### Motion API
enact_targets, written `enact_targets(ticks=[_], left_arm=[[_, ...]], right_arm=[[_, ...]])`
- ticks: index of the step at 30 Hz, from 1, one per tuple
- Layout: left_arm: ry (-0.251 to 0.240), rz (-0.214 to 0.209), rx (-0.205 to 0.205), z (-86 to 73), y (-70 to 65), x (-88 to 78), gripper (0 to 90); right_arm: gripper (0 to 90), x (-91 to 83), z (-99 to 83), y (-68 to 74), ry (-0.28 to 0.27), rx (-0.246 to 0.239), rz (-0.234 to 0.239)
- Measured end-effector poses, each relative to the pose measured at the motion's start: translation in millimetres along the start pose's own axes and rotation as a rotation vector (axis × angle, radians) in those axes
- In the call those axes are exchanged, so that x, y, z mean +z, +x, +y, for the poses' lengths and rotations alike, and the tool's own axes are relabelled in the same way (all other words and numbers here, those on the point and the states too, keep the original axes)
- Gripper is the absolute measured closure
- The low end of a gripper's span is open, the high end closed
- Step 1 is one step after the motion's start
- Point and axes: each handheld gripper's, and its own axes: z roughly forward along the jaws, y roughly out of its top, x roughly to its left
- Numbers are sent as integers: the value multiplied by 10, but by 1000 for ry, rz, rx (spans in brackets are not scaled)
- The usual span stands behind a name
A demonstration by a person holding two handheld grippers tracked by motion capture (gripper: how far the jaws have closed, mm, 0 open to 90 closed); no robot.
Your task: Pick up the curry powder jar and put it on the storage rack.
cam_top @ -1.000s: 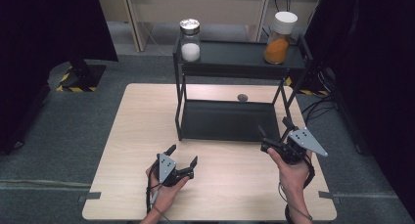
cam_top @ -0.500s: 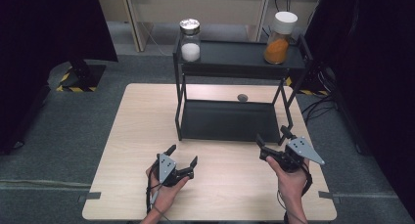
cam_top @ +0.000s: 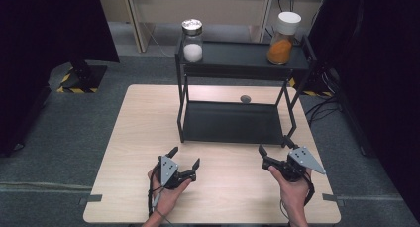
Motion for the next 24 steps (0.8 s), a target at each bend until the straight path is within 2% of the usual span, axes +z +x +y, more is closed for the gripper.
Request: enact_targets(ticks=[11,24], left_arm=[[0,0,1,-1,-1,-3,99],[0,0,2,-1,-4,-2,99]], right_arm=[[56,-31,-187,32,47,-3,-5],[56,-68,-340,68,78,-14,-11]])
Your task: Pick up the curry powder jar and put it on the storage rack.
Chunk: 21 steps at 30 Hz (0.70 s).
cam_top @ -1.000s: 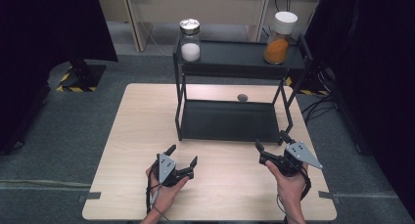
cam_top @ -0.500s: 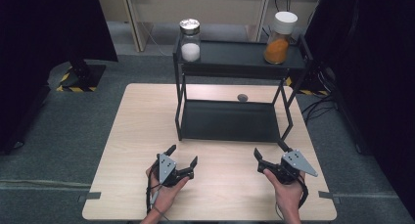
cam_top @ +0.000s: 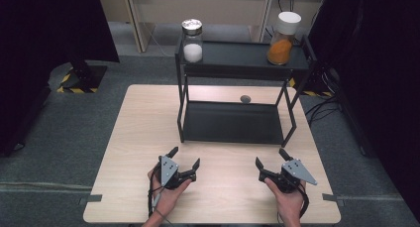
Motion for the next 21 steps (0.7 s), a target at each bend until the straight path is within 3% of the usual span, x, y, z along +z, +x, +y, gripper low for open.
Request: enact_targets(ticks=[21], left_arm=[[1,-1,-1,1,2,1,99]], right_arm=[[57,2,-167,68,42,-41,-10]])
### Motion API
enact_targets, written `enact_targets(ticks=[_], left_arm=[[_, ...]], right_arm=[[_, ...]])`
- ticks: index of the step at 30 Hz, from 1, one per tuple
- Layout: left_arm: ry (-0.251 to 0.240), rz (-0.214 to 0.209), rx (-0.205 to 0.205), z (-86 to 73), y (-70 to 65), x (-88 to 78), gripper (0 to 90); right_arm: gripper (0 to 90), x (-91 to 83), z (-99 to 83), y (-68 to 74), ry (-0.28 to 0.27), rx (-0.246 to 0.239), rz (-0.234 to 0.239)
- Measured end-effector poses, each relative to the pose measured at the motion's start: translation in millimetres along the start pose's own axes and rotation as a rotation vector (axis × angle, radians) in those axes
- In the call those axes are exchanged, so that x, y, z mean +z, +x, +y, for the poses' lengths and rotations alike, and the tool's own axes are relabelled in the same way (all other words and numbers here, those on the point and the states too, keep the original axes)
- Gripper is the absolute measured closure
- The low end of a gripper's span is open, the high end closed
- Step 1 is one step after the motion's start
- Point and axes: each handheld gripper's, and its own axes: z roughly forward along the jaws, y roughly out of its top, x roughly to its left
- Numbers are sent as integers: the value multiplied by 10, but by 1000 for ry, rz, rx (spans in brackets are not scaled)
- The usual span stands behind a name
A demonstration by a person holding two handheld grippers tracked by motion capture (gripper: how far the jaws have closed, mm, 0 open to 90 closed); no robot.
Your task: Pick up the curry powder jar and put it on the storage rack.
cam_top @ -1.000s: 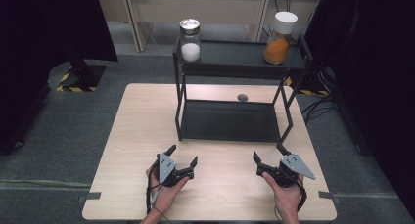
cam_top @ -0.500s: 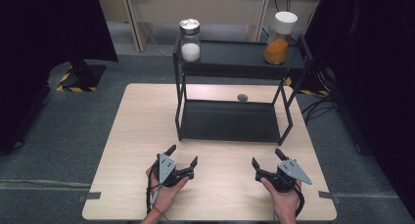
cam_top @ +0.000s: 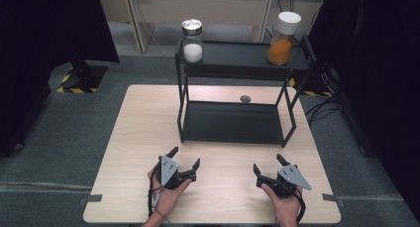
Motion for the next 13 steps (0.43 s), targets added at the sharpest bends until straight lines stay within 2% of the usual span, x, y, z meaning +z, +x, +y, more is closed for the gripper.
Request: enact_targets(ticks=[13], left_arm=[[4,-4,1,8,7,5,99]], right_arm=[[53,0,-41,-10,1,-5,3]])
